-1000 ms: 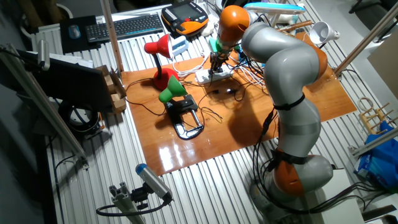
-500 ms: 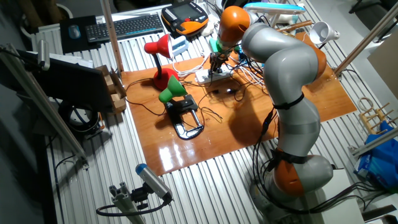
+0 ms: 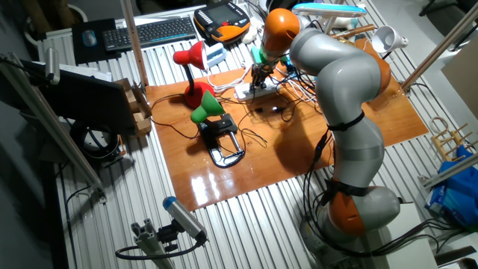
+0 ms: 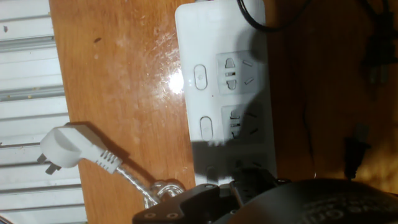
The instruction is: Plug in the power cord of the desk lamp, turn on the socket, and light up the desk lamp
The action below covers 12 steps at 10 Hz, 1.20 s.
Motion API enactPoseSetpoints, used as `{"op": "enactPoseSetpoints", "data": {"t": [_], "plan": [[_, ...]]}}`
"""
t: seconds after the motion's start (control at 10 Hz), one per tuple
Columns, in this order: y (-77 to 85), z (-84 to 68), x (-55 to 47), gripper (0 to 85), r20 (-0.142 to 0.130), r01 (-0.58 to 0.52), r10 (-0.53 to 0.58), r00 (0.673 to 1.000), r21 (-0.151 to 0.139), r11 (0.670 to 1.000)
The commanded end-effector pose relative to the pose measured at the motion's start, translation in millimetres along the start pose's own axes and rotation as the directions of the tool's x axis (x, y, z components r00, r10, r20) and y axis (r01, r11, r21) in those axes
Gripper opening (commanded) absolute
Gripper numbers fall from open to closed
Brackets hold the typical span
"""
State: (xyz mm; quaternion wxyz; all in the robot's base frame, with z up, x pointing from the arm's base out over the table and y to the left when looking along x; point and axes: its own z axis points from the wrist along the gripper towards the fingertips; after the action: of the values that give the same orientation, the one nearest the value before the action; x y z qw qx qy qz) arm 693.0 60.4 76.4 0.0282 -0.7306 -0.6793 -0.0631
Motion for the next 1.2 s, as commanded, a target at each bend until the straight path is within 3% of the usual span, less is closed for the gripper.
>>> {"op": "enactPoseSetpoints", "data": {"t": [0.0,1.1], "plan": [[0.0,-0.2,-0.2,0.0,0.0,-0.004,0.004,1.0,0.0,1.0],[2.1,4.5,-2.5,0.0,0.002,-0.016,0.016,1.0,0.035,0.999]]}}
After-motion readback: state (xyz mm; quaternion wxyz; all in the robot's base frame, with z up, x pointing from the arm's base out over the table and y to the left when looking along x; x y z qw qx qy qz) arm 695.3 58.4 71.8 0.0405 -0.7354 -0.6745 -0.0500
